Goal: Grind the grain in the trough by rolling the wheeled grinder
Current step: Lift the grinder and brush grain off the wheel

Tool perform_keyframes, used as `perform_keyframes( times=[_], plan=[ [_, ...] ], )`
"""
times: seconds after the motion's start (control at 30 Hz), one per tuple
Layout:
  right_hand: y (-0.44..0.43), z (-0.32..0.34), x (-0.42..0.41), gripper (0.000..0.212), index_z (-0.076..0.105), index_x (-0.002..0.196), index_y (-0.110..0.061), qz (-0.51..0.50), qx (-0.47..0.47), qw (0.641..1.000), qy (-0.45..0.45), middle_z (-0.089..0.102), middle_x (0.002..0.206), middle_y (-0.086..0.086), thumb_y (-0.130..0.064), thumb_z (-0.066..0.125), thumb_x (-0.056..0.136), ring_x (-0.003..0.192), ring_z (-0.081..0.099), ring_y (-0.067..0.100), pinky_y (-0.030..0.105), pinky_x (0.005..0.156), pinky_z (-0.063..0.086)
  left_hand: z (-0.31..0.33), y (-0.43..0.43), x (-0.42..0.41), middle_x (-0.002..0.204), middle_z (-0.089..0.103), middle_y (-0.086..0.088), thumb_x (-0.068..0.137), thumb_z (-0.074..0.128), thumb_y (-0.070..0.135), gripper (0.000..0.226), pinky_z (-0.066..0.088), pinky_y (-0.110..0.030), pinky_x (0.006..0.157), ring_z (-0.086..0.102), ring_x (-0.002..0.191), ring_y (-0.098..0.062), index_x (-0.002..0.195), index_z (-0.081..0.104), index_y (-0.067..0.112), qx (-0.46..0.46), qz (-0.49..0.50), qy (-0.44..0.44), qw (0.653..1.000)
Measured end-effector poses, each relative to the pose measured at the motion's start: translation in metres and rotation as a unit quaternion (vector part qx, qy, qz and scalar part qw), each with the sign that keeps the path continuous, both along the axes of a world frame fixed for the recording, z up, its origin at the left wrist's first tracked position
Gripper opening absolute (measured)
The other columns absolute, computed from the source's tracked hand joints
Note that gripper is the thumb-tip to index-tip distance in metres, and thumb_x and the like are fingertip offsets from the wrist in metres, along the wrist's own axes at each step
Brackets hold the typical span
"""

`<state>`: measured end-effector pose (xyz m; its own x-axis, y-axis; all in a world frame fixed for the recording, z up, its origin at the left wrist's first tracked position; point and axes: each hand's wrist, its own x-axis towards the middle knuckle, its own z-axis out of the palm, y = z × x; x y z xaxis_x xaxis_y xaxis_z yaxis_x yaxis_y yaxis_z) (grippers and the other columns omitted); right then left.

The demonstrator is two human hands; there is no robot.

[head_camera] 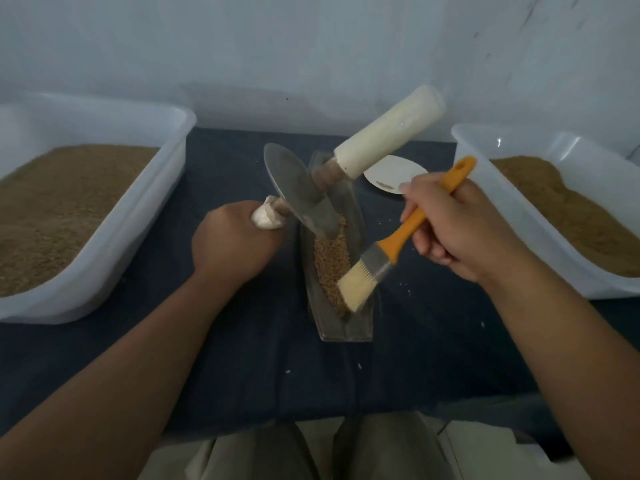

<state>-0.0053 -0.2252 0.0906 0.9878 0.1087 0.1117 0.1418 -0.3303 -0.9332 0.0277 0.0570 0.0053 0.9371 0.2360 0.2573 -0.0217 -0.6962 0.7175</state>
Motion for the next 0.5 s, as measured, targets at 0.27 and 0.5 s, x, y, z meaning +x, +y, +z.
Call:
perform_keyframes(
  times=[0.27, 0.5],
  plan=[
    [0.025, 0.0, 0.011, 0.039, 0.061, 0.074, -0.007, 0.003, -0.146, 0.983, -0.109, 0.064, 0.054, 0.008, -0.03, 0.056, 0.105, 0.039, 0.053, 0.019, 0.024, 0.039, 0.043, 0.0, 0.0, 0.001, 0.065, 0.065, 0.01, 0.074, 0.062, 0.06, 0.032, 0.046, -0.032, 0.059, 0.063, 0.065, -0.012, 0.07, 0.066, 0.028, 0.015, -0.005, 0.012, 1.0],
    [0.027, 0.001, 0.01, 0.039, 0.063, 0.07, -0.016, 0.048, -0.189, 0.978, -0.072, 0.063, 0.052, 0.007, -0.035, 0.055, 0.103, 0.037, 0.051, 0.017, 0.02, 0.039, 0.042, 0.001, -0.001, 0.002, 0.066, 0.066, 0.009, 0.073, 0.06, 0.06, 0.032, 0.05, -0.034, 0.061, 0.064, 0.066, -0.013, 0.072, 0.066, 0.029, 0.006, -0.002, 0.014, 1.0]
  ],
)
